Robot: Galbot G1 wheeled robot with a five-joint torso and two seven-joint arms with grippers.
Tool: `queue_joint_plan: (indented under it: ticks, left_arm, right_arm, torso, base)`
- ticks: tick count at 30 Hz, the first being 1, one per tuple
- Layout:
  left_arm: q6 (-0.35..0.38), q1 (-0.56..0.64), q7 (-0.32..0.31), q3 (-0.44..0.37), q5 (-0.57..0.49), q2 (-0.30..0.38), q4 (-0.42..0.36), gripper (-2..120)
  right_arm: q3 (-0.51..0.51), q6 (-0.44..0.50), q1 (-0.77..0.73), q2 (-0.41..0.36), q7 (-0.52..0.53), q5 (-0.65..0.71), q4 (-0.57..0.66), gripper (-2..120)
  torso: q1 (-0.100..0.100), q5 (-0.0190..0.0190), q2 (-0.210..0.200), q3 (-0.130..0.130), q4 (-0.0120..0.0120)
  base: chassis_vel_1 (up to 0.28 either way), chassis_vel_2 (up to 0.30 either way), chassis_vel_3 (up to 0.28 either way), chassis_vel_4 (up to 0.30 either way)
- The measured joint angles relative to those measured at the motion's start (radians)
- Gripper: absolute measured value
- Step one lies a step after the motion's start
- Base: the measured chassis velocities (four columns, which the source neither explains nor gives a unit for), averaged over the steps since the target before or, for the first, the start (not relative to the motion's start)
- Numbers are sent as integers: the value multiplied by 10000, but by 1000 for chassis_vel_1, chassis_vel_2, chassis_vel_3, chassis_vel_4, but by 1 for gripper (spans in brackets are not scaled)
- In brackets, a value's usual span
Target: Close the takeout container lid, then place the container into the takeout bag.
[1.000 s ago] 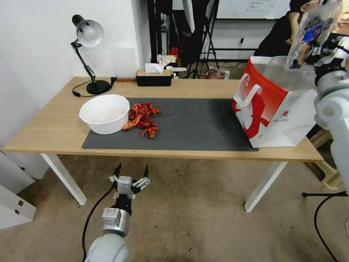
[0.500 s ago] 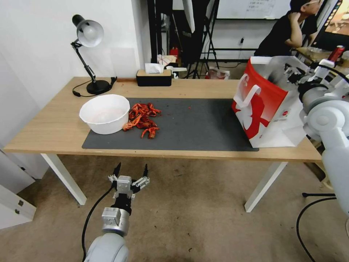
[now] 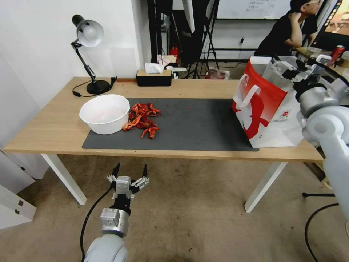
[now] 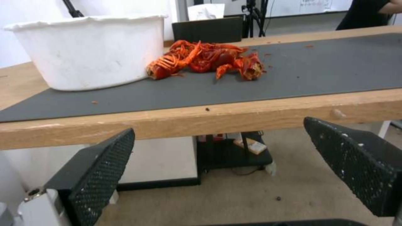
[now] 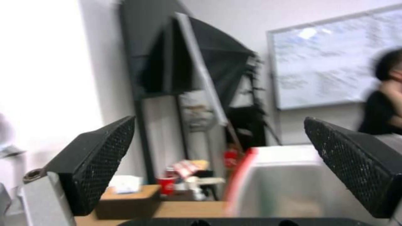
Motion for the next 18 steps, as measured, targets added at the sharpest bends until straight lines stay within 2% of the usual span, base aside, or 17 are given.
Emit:
queue_joint_plan:
  ticks: [2, 5, 6, 9, 13, 16, 18]
  left_arm:
    - [-52, 21, 9, -14, -1, -6, -9, 100]
    - [-302, 135, 44, -90, -15, -40, -18, 100]
    - [-302, 135, 44, -90, -15, -40, -18, 100]
    - [-599, 183, 35, -145, -10, -83, 11, 100]
    - [-630, 199, 25, -148, -17, -90, 15, 100]
    - [-651, 204, 47, -154, -118, -77, 15, 100]
    - [-656, 201, 53, -157, -156, -67, 18, 100]
  right_arm:
    - [45, 196, -245, -43, -254, -73, 143, 100]
    - [357, 772, -1555, -132, -988, -482, 825, 100]
    - [357, 772, -1555, -132, -988, -482, 825, 100]
    - [682, 1118, -2867, 85, -1182, -1059, 1375, 100]
    - [842, 1293, -3496, 337, -1248, -1429, 1560, 100]
    - [1223, 1885, -5321, 1235, -1521, -2600, 1809, 100]
    - [1320, 2133, -5832, 1522, -1585, -2905, 1838, 100]
  torso:
    - [0, -4, 0, 0, 3]
    - [0, 0, 1, 0, -1]
    - [0, 0, 1, 0, -1]
    - [0, -1, 1, -1, 0]
    - [0, -3, 0, -1, 3]
    - [-1, -3, 1, -1, -1]
    - [-1, 0, 0, -1, -2]
  base:
    - [0, 0, 0, 0]
    - [0, 0, 0, 0]
    - [0, 0, 0, 0]
    - [0, 0, 0, 0]
    - [0, 0, 0, 0]
    - [0, 0, 0, 0]
    - [0, 0, 0, 0]
